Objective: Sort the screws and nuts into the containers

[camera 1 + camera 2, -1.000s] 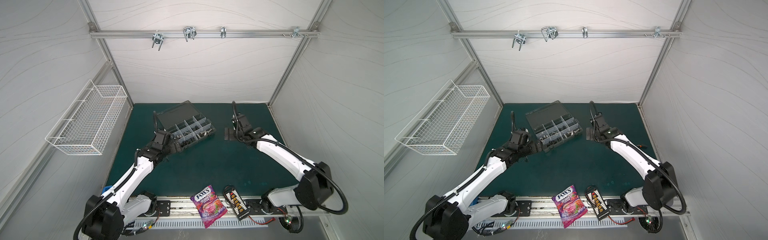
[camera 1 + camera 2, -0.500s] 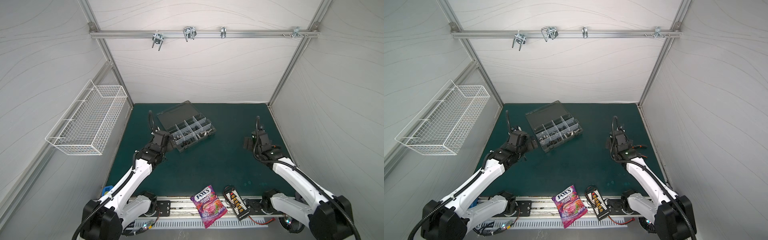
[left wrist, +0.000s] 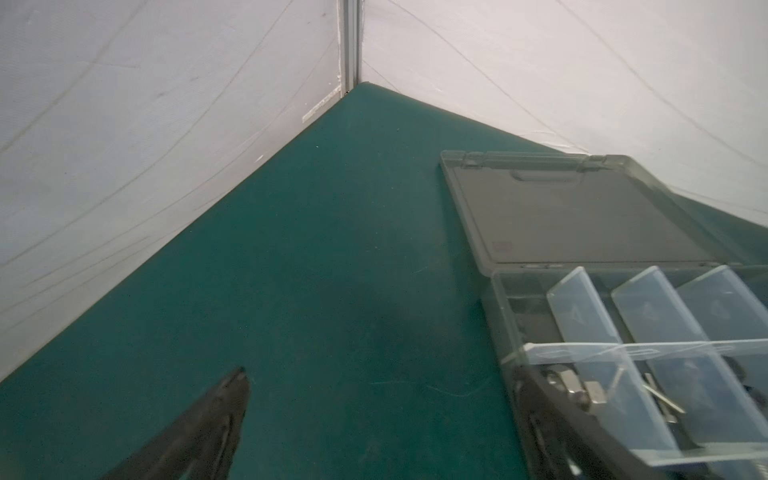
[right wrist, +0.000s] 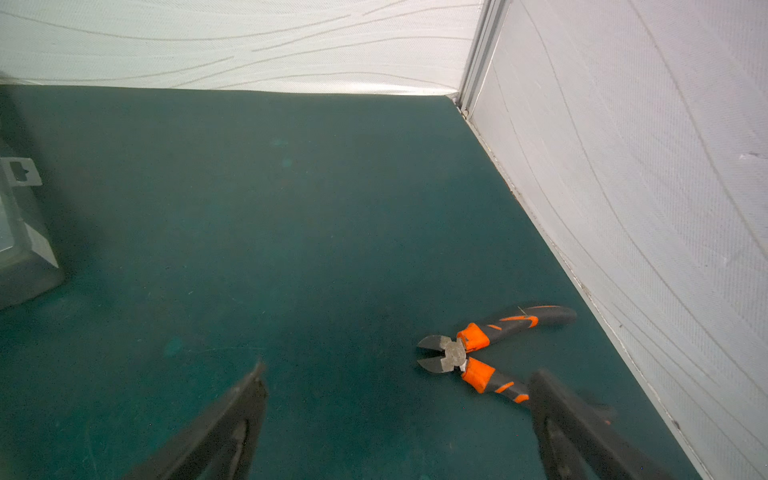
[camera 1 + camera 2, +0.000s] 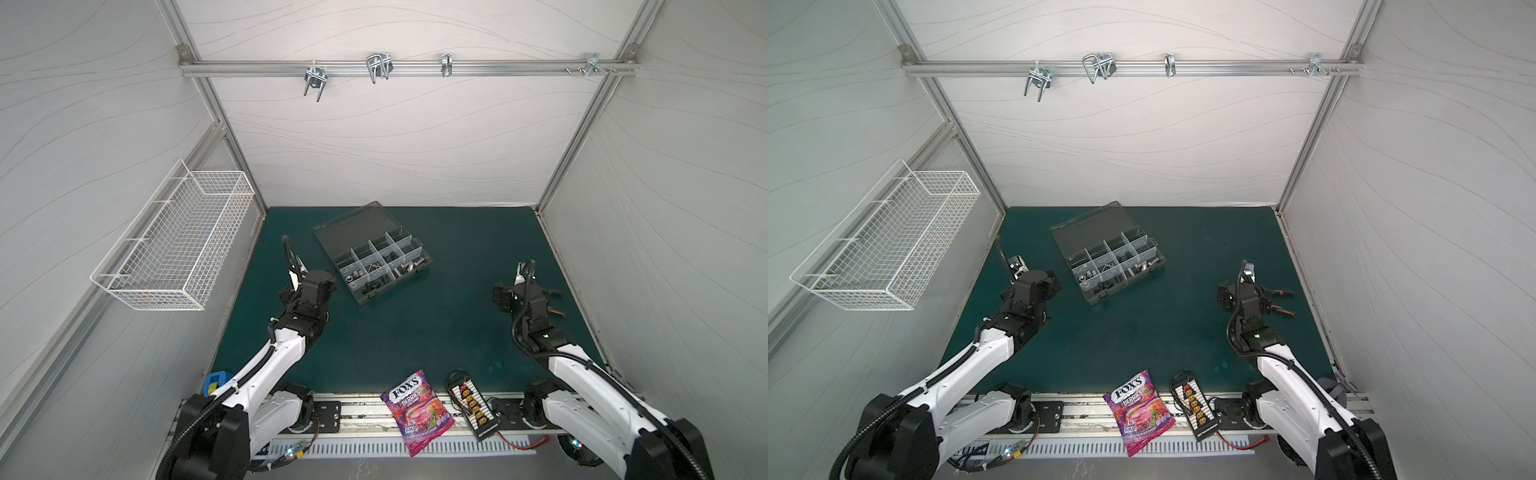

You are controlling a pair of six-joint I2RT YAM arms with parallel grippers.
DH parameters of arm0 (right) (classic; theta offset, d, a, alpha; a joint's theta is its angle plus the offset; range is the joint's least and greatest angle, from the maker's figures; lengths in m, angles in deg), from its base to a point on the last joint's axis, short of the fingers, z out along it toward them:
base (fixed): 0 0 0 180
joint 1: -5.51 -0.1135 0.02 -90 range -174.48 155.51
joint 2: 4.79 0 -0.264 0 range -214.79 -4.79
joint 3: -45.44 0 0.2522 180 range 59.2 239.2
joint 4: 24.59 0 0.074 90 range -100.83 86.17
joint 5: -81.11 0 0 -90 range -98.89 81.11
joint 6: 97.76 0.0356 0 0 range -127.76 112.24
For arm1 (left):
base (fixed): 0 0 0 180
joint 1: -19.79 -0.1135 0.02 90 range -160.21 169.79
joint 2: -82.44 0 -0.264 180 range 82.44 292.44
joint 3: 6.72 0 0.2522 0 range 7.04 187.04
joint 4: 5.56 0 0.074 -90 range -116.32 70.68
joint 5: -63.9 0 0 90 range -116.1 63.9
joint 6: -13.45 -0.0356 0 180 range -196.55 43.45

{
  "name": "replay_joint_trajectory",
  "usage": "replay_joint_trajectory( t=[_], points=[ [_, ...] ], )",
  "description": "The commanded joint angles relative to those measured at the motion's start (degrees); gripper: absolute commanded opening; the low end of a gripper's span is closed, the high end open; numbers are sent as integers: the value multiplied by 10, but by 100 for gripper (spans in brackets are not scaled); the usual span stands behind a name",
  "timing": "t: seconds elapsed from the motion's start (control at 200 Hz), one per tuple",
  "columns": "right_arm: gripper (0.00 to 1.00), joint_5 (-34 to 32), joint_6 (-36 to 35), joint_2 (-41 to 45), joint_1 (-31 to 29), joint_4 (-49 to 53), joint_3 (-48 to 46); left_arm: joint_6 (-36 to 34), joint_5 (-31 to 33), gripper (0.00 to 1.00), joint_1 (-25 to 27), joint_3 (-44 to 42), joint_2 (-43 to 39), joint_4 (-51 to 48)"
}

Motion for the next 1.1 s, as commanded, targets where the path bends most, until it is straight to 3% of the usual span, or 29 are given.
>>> replay_joint_trajectory(
  t=[0.0, 0.3, 0.48, 0.795, 1.095],
  points=[
    [99, -17, -5, 6, 8, -61, -13, -52, 9, 100, -25, -29, -3, 135],
    [99, -29, 19, -15, 30, -161, -63, -188, -130, 100, -55, -105, 48, 320],
    [99, -24, 31, -23, 53, -212, -89, -233, -171, 100, -63, -135, 98, 412],
    [99, -17, 35, -48, 67, -235, -94, -228, -245, 100, -113, -147, 177, 534],
    [99, 2, 18, -71, 77, -260, -93, -209, -319, 99, -149, -141, 310, 664]
  ],
)
